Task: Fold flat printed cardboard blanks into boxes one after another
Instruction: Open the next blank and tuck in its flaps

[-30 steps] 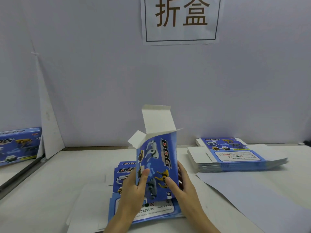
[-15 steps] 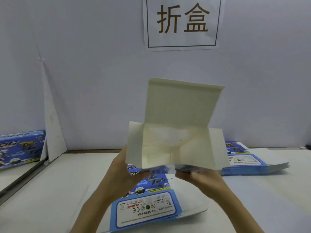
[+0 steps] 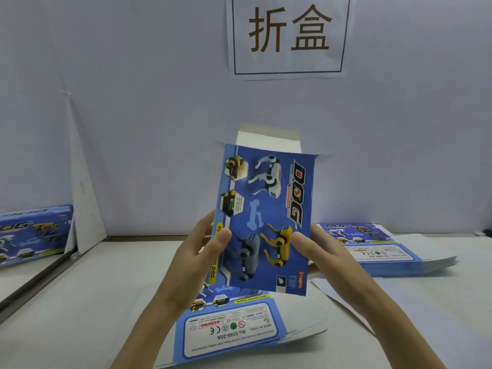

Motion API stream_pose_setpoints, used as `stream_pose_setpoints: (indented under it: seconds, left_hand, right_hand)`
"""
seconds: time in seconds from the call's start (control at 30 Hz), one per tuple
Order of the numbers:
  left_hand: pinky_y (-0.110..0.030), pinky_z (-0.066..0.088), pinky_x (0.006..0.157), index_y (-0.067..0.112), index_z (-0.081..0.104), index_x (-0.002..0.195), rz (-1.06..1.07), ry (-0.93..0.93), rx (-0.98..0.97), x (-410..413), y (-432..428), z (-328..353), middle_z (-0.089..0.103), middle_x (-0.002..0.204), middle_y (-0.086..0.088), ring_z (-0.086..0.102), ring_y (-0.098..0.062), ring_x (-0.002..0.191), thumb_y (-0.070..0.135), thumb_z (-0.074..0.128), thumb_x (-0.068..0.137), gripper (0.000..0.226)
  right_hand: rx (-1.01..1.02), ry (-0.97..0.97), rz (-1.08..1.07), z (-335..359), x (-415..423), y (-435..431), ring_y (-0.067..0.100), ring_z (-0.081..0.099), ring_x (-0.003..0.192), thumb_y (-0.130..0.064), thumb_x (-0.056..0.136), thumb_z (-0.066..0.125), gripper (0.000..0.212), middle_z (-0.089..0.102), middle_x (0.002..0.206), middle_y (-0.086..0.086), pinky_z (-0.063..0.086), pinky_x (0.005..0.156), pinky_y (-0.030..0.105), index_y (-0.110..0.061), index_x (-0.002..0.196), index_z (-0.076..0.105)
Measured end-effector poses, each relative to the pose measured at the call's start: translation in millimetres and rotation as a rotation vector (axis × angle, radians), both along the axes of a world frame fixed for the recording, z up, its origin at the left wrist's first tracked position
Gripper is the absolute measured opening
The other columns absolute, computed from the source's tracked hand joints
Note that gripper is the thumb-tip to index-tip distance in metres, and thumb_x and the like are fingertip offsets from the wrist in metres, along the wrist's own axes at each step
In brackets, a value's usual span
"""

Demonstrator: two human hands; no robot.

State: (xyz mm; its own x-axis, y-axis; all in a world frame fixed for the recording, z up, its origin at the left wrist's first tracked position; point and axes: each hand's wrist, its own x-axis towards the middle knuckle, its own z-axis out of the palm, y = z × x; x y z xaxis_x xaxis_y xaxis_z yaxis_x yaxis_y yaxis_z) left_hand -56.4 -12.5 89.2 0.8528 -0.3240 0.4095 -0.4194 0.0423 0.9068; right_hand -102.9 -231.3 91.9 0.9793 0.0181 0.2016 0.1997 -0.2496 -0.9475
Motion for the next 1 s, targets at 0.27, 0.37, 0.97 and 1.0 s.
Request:
stream_pose_setpoints:
  seconds: [0.27, 0.37, 0.97, 1.0]
  left_hand:
    - [-0.035, 0.038, 0.107, 0.005, 0.024, 0.147, -0.109, -0.013, 0.034, -9, -6, 25, 0.036, 0.15, -0.008, 0.042, -0.022, 0.135, 0.098, 0.043, -0.006, 0.18]
    - [-0.021, 0.055, 0.075, 0.026, 0.026, 0.149, -0.102, -0.022, 0.058, -7, -7, 11, 0.057, 0.132, 0.011, 0.064, -0.005, 0.108, 0.09, 0.066, 0.027, 0.143]
    - [-0.048, 0.046, 0.101, 0.035, 0.029, 0.146, -0.198, 0.159, 0.115, 9, 9, 26, 0.05, 0.143, -0.001, 0.055, -0.026, 0.123, 0.084, 0.074, 0.015, 0.147]
    - [-0.048, 0.051, 0.095, 0.048, 0.033, 0.14, -0.211, 0.15, 0.138, 10, 15, 23, 0.057, 0.136, 0.003, 0.061, -0.023, 0.117, 0.078, 0.078, 0.029, 0.123]
  right_hand:
    - [0.371, 0.443, 0.057, 6, -5, 12, 0.031, 0.072, 0.076, -0.071, 0.056, 0.064, 0.083, 0.074, 0.092, 0.016, 0.058, 0.077, 0.047, -0.014, 0.116, 0.061]
    - [0.391, 0.444, 0.013, -6, 2, 3, 0.036, 0.071, 0.082, -0.069, 0.057, 0.065, 0.075, 0.073, 0.098, 0.018, 0.056, 0.074, 0.045, -0.017, 0.111, 0.064]
    - [0.341, -0.084, 0.003, 1, 6, 19, 0.017, 0.072, 0.088, -0.046, 0.078, 0.068, 0.057, 0.074, 0.103, 0.0, 0.059, 0.066, 0.028, -0.033, 0.13, 0.051]
    - [0.329, -0.131, 0.018, 0, 4, 20, 0.018, 0.071, 0.094, -0.047, 0.078, 0.071, 0.058, 0.071, 0.109, 0.001, 0.059, 0.069, 0.028, -0.036, 0.131, 0.05]
